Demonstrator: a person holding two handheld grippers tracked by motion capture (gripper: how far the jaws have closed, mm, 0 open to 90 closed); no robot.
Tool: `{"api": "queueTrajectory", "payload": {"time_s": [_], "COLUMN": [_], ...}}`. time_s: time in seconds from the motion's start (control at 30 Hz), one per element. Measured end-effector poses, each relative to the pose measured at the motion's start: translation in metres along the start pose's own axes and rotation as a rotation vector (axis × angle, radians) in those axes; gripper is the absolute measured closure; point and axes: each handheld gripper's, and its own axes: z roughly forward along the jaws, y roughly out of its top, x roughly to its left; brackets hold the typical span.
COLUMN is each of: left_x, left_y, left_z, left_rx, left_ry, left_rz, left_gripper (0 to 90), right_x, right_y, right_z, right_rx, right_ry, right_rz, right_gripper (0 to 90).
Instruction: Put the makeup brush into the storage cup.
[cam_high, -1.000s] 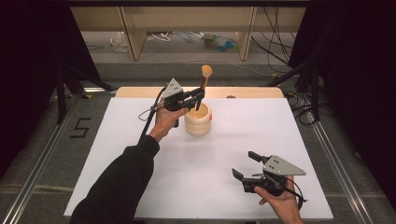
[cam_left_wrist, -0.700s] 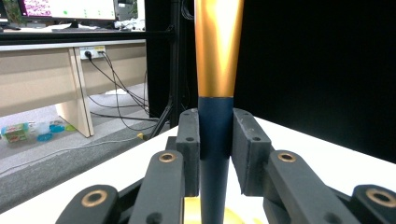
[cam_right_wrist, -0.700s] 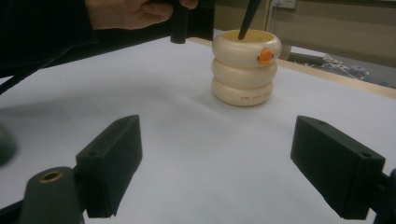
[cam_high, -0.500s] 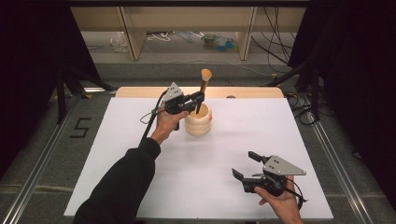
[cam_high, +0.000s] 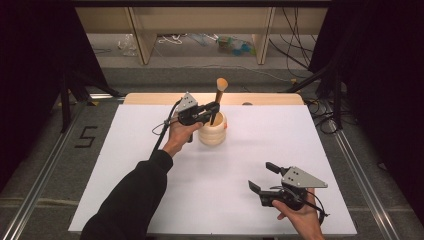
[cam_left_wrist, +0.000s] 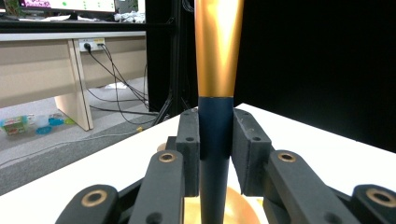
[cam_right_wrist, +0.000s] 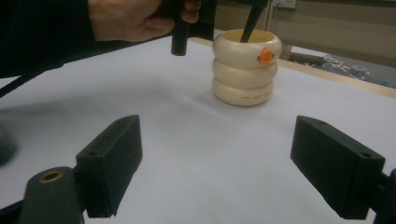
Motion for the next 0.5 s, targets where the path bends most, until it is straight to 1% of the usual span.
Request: {"api": "queueTrajectory", "payload": {"time_s": [0.07, 0.13, 0.43, 0.5], "left_x": [0.0, 0.0007, 0.0028, 0.0037], "left_y": [-0.0016, -0.0028, -0.0066, -0.0069], "left_z": [-0.0004, -0.0008, -0.0034, -0.0037], "left_rx": [0.002, 0.004, 0.019, 0.014], "left_ry": [0.0, 0.0, 0.001, -0.005], "left_rz": [-0.006, -0.004, -0.001, -0.006], "left_gripper": [74.3, 74.2, 74.2, 74.2], "right_x": [0.0001, 0.0017, 0.0017, 0.0017], "right_y": [0.0, 0.0, -0.0002, -0.0001], "right_z": [-0.0001, -0.0005, -0.0004, -0.0004], "right_rx": [0.005, 0.019, 0.02, 0.019], "right_ry": [0.002, 0.011, 0.012, 0.012], "right_rz": [-0.002, 0.022, 0.021, 0.02], "right_gripper": [17.4, 17.4, 17.4, 17.4]}}
